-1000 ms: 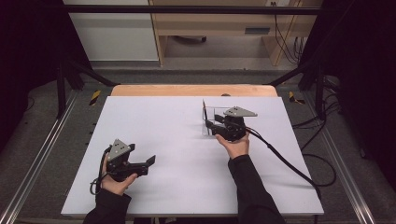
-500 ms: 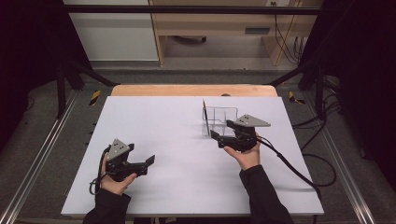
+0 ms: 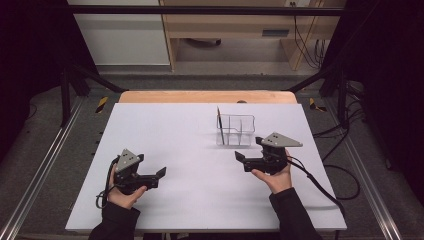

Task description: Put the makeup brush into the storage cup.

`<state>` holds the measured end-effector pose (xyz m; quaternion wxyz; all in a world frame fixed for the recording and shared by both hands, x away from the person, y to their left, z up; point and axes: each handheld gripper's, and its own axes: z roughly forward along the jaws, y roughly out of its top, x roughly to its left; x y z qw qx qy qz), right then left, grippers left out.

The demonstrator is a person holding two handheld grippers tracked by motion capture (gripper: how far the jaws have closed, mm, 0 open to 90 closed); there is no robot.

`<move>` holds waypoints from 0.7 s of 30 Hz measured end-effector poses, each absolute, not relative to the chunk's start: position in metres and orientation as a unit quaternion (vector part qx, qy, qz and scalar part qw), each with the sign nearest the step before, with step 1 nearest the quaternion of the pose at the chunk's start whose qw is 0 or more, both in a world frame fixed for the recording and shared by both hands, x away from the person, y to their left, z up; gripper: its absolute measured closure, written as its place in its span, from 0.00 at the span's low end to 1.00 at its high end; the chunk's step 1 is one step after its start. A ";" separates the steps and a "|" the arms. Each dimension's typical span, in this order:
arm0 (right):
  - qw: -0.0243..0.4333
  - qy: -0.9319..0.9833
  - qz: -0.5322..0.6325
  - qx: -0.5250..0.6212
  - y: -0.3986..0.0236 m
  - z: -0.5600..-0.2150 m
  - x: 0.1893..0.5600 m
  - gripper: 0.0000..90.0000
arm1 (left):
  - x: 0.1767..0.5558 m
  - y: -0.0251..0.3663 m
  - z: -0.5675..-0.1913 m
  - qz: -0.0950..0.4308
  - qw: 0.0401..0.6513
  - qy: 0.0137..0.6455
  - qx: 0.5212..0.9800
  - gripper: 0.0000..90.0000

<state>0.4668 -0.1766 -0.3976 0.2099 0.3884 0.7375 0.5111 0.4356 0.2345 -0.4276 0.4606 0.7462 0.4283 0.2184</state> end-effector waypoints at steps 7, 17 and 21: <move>0.207 0.732 0.514 0.397 -0.195 -0.405 0.456 0.08 | 0.436 0.235 -0.428 0.217 0.460 0.426 0.748 0.05; 0.209 0.727 0.516 0.402 -0.216 -0.419 0.442 0.07 | 0.435 0.234 -0.428 0.216 0.459 0.424 0.750 0.05; 0.211 0.726 0.510 0.410 -0.225 -0.424 0.436 0.07 | 0.435 0.236 -0.427 0.218 0.462 0.425 0.748 0.05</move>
